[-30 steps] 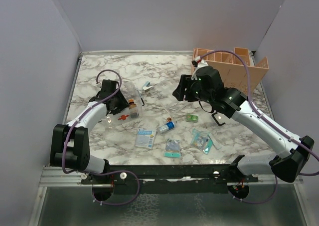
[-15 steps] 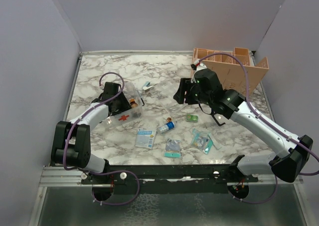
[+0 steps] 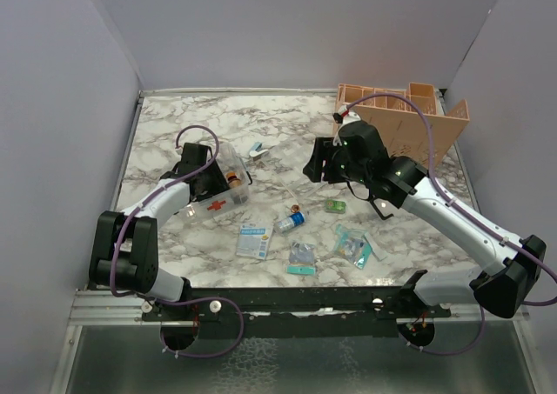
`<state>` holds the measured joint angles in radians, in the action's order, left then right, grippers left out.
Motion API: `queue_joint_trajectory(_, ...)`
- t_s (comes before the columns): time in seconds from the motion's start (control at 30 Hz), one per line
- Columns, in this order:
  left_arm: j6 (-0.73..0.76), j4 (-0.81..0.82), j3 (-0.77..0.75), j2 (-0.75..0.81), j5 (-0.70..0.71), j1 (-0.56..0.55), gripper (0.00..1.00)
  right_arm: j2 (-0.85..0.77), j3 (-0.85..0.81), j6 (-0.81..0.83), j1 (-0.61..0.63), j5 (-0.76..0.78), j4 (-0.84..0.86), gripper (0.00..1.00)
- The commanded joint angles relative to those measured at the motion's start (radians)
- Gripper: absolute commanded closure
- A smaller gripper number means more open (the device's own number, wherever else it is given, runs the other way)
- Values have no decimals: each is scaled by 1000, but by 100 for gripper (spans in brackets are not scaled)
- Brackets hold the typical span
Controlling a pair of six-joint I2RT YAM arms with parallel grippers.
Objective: Organize the medicine kit
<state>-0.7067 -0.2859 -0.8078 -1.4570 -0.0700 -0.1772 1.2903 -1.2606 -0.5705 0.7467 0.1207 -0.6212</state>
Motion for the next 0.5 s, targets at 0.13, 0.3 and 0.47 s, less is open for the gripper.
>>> queue_joint_trajectory(0.13, -11, 6, -18, -26, -85, -6, 61, -16, 11, 6, -2, 26, 7, 43)
queue_joint_trajectory(0.3, -10, 5, 4, -25, -112, -9, 67, -10, 9, 8, -2, 27, 8, 43)
queue_joint_trajectory(0.47, 28, -18, -24, -23, -111, -8, 57, -2, 5, 12, -2, 28, 9, 44)
